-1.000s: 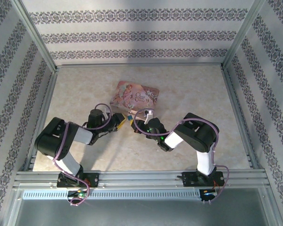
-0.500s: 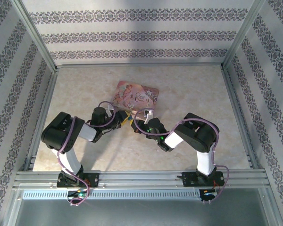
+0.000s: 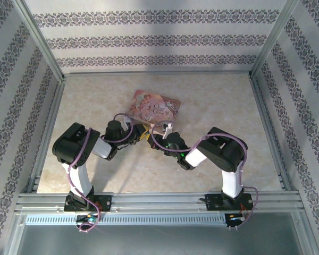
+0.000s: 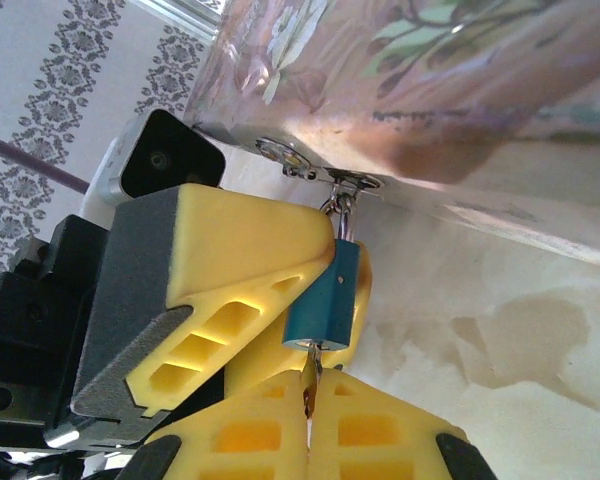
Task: Unlock the padlock with the key
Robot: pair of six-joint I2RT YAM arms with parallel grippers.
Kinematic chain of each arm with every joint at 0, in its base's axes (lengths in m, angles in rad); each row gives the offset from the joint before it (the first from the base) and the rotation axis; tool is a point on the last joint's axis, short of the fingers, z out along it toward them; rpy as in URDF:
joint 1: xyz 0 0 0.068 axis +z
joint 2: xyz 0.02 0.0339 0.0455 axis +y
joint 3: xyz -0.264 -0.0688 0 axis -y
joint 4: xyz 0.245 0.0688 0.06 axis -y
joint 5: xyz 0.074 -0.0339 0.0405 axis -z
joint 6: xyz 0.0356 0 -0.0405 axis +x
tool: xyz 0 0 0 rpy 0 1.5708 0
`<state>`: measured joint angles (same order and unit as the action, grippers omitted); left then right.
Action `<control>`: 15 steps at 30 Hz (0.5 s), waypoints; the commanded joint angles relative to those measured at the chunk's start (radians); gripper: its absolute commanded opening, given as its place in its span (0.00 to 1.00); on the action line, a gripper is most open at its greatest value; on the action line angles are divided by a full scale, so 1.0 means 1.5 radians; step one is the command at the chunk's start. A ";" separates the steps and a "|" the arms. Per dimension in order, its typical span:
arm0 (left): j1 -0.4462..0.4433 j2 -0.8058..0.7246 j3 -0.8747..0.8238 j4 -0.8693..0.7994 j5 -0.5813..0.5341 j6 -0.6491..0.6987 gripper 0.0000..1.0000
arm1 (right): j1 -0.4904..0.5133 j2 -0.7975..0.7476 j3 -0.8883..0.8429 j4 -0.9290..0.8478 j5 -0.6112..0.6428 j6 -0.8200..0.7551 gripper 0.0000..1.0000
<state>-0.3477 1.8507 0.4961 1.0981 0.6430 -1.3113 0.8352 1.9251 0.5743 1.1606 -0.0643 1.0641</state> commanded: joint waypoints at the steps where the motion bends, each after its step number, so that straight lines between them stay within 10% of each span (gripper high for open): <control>1: -0.007 0.000 0.004 0.013 -0.012 0.003 0.18 | 0.002 -0.016 -0.002 -0.001 -0.011 0.030 0.00; 15: -0.022 -0.108 0.017 -0.118 -0.045 0.019 0.04 | -0.011 -0.184 -0.122 -0.046 0.041 -0.050 0.38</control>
<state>-0.3576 1.7538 0.4961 0.9661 0.5922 -1.3098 0.8284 1.7290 0.4347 1.1229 -0.0452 1.0668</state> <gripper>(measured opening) 0.102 0.366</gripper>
